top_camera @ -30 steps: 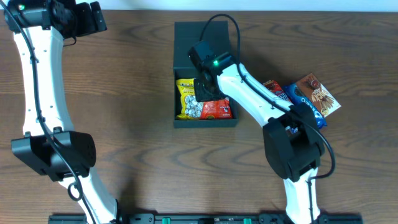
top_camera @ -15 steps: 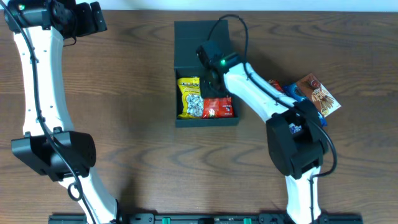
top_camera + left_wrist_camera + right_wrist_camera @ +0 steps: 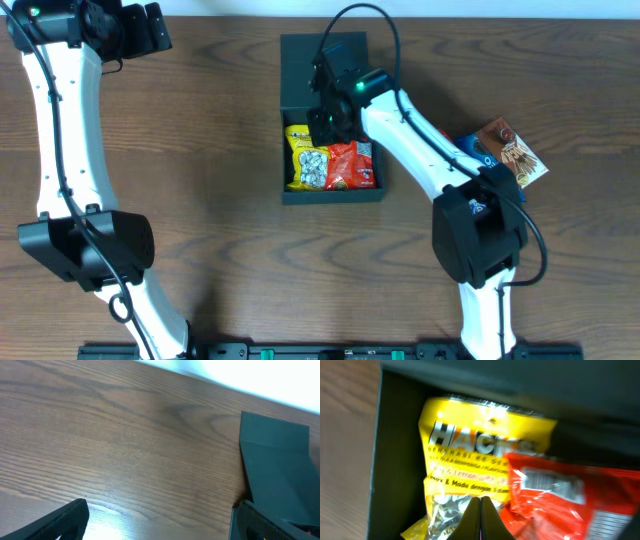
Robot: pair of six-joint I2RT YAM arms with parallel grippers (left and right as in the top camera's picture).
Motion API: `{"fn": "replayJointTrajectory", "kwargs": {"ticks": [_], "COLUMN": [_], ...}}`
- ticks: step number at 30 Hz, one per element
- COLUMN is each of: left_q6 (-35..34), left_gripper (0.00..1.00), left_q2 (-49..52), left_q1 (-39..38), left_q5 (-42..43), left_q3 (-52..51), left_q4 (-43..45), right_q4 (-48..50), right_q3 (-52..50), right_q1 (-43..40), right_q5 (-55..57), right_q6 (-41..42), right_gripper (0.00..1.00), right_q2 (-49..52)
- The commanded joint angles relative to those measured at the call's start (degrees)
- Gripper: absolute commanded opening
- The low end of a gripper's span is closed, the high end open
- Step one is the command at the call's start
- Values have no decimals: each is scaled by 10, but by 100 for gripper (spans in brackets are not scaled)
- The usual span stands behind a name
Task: Pack container
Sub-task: 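Press the red bag down into the box with the right gripper, then withdraw the right gripper from the box to the right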
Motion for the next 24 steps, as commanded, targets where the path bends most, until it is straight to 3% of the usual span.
{"fn": "replayJointTrajectory", "kwargs": {"ticks": [1,18,24], "left_q6": [11,11,11], "left_gripper": [95,95,95], "left_q2": [10,10,10], "left_q1": [4,4,4], "left_q5": [2,2,2], "left_q3": [3,3,3], "left_q4": [3,1,2], "right_q4": [11,60,23], "right_q3": [-23,-48,23], "right_q1": [17,28,18], "right_q5": [-21,-42,-42], "right_q6": [-20,-18,-18], "right_gripper": [2,1,2], "right_q2": [3,59,43]}}
